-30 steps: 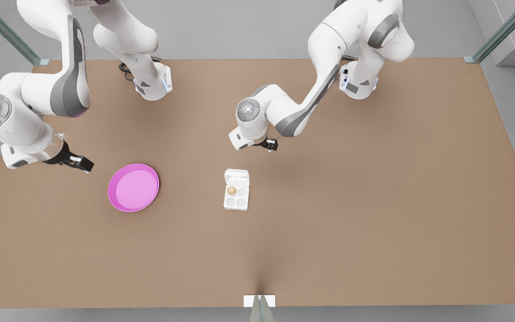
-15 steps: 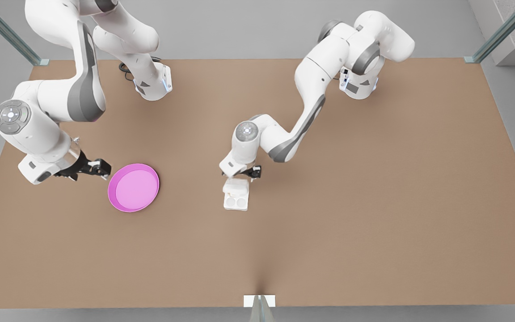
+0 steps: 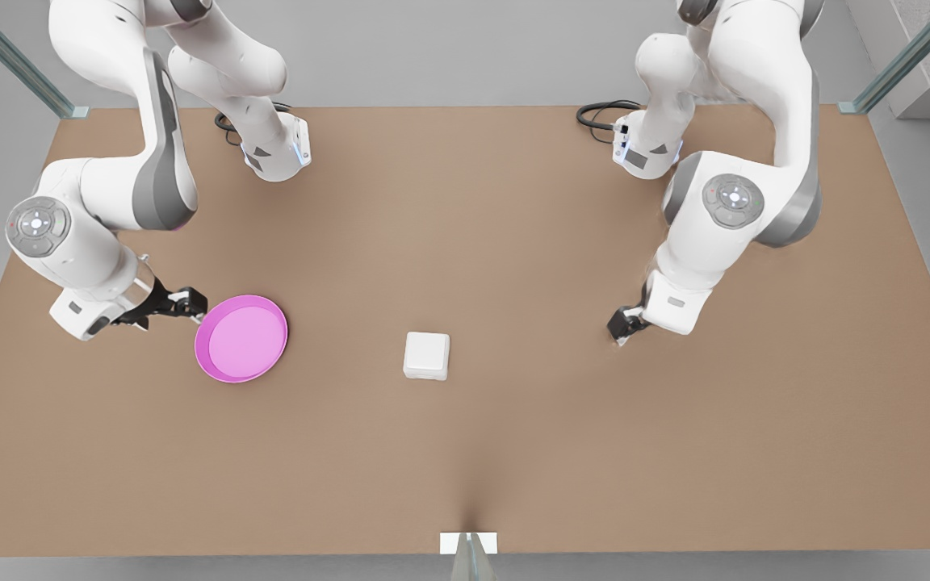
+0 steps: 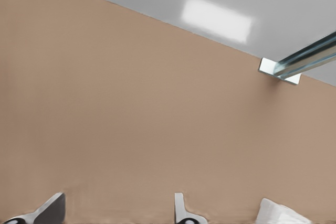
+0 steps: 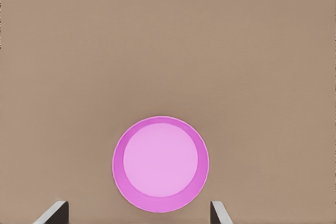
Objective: Pack egg into the box and close the box lid
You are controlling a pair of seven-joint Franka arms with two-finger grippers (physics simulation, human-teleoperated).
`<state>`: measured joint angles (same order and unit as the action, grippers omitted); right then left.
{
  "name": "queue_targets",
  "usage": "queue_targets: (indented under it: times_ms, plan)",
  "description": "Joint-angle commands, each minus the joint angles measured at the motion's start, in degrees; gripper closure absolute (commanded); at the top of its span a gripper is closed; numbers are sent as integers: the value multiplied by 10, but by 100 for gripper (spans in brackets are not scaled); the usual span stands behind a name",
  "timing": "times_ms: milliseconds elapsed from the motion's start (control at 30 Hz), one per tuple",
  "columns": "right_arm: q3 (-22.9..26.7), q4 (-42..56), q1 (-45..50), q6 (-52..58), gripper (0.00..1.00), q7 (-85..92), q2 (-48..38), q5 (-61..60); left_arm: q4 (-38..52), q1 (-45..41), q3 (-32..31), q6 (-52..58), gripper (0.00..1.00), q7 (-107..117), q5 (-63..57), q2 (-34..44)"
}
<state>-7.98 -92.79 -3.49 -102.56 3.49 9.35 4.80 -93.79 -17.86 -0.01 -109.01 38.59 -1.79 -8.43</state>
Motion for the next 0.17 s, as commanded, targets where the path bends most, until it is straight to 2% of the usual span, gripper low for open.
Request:
queue_targets:
  times_ms: [0,133]
  plan:
    - [0,3,1,-15,0,39,-6,-1,-90,5,-5,61,0,-319,5,74]
    - [0,26,1,52,0,40,-47,0,-82,3,-6,55,0,-318,3,61]
